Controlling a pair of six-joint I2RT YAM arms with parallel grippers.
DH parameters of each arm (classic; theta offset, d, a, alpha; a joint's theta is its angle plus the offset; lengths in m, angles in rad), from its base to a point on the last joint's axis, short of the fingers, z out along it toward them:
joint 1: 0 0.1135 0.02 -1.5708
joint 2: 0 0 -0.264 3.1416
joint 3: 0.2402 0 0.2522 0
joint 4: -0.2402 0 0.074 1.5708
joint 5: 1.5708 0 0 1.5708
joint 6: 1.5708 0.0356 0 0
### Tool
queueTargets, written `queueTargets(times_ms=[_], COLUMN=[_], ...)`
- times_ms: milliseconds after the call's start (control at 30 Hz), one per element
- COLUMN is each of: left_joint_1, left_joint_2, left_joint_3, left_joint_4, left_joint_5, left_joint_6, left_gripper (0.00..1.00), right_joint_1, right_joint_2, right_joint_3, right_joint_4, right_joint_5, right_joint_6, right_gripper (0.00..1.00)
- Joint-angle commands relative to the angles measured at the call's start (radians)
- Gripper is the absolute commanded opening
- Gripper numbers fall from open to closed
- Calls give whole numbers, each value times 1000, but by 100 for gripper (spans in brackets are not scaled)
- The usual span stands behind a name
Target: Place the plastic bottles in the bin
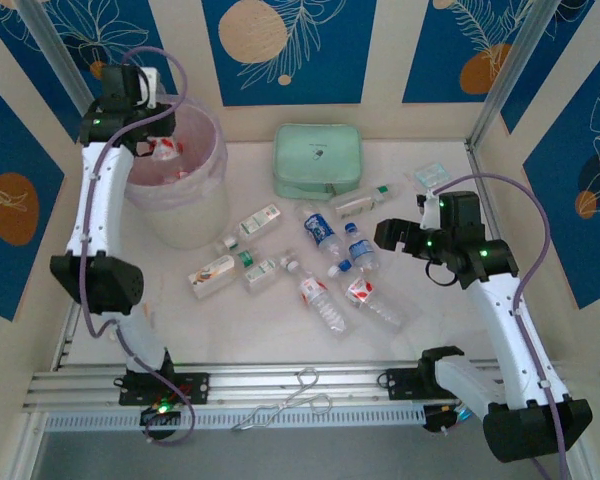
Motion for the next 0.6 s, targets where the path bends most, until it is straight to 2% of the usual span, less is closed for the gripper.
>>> queueTargets(times_ms=[0,133,500,533,567], left_joint_1=[7,7,7,6,7], left_joint_2=[40,100,171,175,180], left_joint_3=[37,16,-117,-126,-130], left_joint_4=[-106,-137,-58,-52,-50], left_joint_5=[2,47,155,165,175], left_joint_6=[89,106,85,80,74], left_gripper=[0,0,0,2,10], right_joint_1=[8,7,-4,-7,-8], right_joint_2=[1,5,47,47,49], right_joint_3=[46,56,29,28,28], right_joint_4=[-38,-33,60,63,64], right_joint_5=[-11,1,33,27,22], right_joint_6=[3,-10,-42,-40,-36], right_gripper=[99,99,100,100,100])
